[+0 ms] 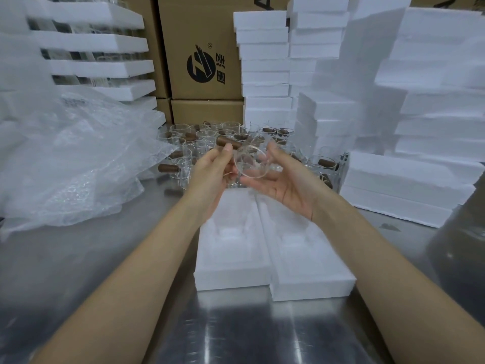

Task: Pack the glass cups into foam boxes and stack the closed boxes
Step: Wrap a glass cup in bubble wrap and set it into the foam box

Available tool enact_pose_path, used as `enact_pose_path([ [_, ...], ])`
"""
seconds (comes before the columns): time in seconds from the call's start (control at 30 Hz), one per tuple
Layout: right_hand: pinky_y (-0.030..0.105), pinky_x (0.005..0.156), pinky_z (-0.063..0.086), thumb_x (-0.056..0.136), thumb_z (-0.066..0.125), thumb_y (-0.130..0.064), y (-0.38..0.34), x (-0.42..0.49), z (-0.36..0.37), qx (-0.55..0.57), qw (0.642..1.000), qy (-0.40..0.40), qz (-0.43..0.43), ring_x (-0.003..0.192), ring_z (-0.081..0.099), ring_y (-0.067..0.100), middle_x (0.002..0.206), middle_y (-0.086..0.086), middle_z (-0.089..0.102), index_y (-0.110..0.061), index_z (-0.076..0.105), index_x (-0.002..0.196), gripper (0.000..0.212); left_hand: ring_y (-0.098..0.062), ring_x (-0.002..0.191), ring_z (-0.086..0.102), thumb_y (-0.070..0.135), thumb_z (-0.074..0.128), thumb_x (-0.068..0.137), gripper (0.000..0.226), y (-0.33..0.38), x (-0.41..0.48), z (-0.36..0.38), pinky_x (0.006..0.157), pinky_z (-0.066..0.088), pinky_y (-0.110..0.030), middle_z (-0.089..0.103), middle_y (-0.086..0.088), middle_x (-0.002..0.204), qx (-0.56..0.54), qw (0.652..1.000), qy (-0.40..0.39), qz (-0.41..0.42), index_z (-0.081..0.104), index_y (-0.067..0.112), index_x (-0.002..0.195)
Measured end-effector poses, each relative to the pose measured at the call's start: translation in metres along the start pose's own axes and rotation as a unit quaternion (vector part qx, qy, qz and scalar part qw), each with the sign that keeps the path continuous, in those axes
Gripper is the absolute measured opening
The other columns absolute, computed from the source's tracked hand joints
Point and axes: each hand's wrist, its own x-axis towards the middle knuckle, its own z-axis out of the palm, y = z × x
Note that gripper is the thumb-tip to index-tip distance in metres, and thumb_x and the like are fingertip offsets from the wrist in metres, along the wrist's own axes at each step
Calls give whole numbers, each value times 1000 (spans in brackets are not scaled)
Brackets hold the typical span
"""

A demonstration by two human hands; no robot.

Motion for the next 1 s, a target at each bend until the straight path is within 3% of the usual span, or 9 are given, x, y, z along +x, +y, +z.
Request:
enact_pose_path([
  [0.13,27,74,55,86,66,-45,0,3,3,-95,992,20,-84,95,71,25,105,3,73,-32,49,133,51,-13,96,61,41,57,88,41,-1,-2,-1,78,48,-23,66,-9,108,63,995,-73,0,64,8,112],
  [0.2,27,76,52,92,58,-46,1,4,2,-137,985,22,-99,86,69,16,100,-5,75,-45,63,113,22,-16,102,62,39,62,83,49,-1,-3,0,82,50,-23,66,-14,118,64,994,-85,-11,62,3,115],
  [0.27,26,75,50,95,52,-44,2,4,2,-141,984,35,-99,81,67,13,103,-6,73,-42,66,103,15,-19,110,62,33,69,77,52,-2,-2,0,89,51,-27,65,-12,124,60,995,-72,-19,60,3,118],
  [0.37,26,75,48,97,51,-38,4,9,-2,-115,988,48,-92,81,66,15,122,6,64,-28,49,129,34,-21,118,60,26,71,79,53,-5,0,0,100,48,-35,63,-8,127,80,995,-59,-12,57,2,124],
  [0.43,27,76,50,97,51,-34,4,9,-3,-99,990,46,-91,80,66,15,125,5,62,-21,41,143,48,-17,115,60,18,68,86,43,-5,1,-1,98,48,-32,63,-8,127,88,995,-55,-4,58,2,125],
  [0.63,23,77,54,97,53,-30,5,11,-4,-88,991,44,-94,86,69,16,119,10,64,-16,39,145,52,-17,113,61,17,61,93,34,-5,-1,0,97,49,-27,64,-7,125,110,992,-61,3,60,2,124],
  [0.8,31,98,49,78,69,-14,6,8,-7,-145,982,24,-121,107,67,17,122,6,65,-20,33,148,79,-10,100,64,12,45,100,19,-1,-5,1,92,51,-20,67,-1,110,54,997,-61,-6,62,13,109],
  [0.87,38,104,46,77,74,-15,6,6,-6,-177,972,40,-147,112,65,19,126,7,63,-27,35,147,82,-15,108,63,10,42,102,23,-1,-5,1,96,50,-22,65,-6,117,43,997,-56,-6,57,10,119],
  [1.0,29,85,55,77,80,-23,5,2,-1,-266,936,82,-218,99,68,15,127,4,57,-35,34,146,83,-27,116,61,7,47,100,27,-1,-4,-1,101,48,-30,61,-23,124,45,999,-27,-2,56,-5,122],
])
